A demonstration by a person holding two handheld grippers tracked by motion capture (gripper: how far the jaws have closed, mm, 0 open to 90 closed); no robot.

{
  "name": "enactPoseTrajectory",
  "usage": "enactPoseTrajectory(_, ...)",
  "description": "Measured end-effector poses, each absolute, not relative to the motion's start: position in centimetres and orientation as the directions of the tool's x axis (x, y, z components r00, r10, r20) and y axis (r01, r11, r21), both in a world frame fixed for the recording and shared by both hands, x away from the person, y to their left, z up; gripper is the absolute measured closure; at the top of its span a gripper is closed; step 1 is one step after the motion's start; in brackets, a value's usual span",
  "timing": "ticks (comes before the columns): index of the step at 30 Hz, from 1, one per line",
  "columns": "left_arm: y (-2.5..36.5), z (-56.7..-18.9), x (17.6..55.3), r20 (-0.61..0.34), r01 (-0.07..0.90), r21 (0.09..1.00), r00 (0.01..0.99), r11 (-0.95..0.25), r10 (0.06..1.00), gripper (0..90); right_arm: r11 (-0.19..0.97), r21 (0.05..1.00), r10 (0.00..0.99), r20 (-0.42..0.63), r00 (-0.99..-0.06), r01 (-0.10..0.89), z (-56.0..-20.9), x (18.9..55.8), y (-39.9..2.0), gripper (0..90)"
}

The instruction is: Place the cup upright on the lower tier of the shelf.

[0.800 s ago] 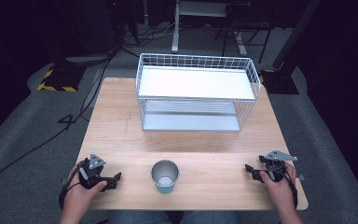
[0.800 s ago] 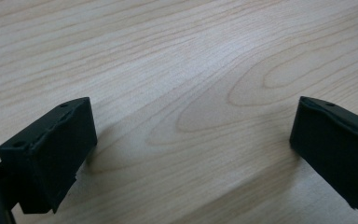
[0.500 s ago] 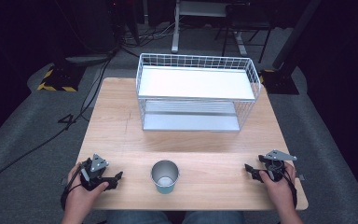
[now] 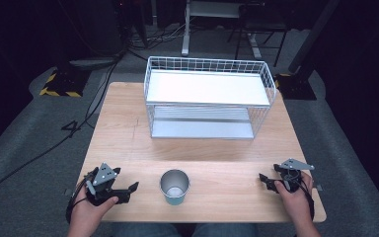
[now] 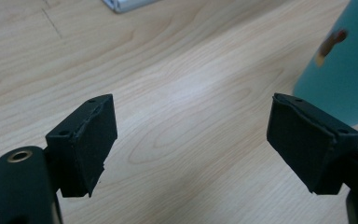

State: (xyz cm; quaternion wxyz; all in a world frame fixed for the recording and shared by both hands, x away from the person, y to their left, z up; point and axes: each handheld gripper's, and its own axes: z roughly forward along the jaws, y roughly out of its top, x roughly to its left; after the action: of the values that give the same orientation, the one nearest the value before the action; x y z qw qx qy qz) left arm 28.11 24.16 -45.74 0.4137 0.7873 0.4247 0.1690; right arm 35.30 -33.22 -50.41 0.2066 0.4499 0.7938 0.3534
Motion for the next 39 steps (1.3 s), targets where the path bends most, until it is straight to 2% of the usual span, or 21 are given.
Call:
enactPoseTrajectory(8, 23.2, -44.3, 26.4, -0.079, 0.478, 0.832, 0.605, -0.282, 0.792, 18.1, 0.345, 0.747, 0.86, -0.01, -0.51, 0.568, -50.4, 35.3, -33.2, 23.7)
enactPoseTrajectory(17, 21.7, -44.4, 24.7, -0.077, 0.451, 0.84, 0.648, -0.301, 0.758, 18.0, 0.348, 0.747, 0.86, -0.013, -0.51, 0.567, -50.4, 35.3, -33.2, 23.6)
enactPoseTrajectory(25, 19.3, -44.7, 23.5, -0.068, 0.421, 0.849, 0.688, -0.321, 0.722, 17.2, 0.348, 0.747, 0.86, -0.013, -0.511, 0.567, -50.4, 35.3, -33.2, 23.7)
enactPoseTrajectory(31, 17.5, -45.4, 22.8, -0.089, 0.413, 0.864, 0.687, -0.287, 0.721, 17.4, 0.347, 0.747, 0.86, -0.012, -0.511, 0.567, -50.4, 35.3, -33.2, 23.7)
enactPoseTrajectory(39, 16.3, -46.7, 23.1, -0.074, 0.412, 0.851, 0.707, -0.325, 0.703, 16.7, 0.348, 0.747, 0.859, -0.012, -0.512, 0.567, -50.4, 35.3, -33.2, 23.6)
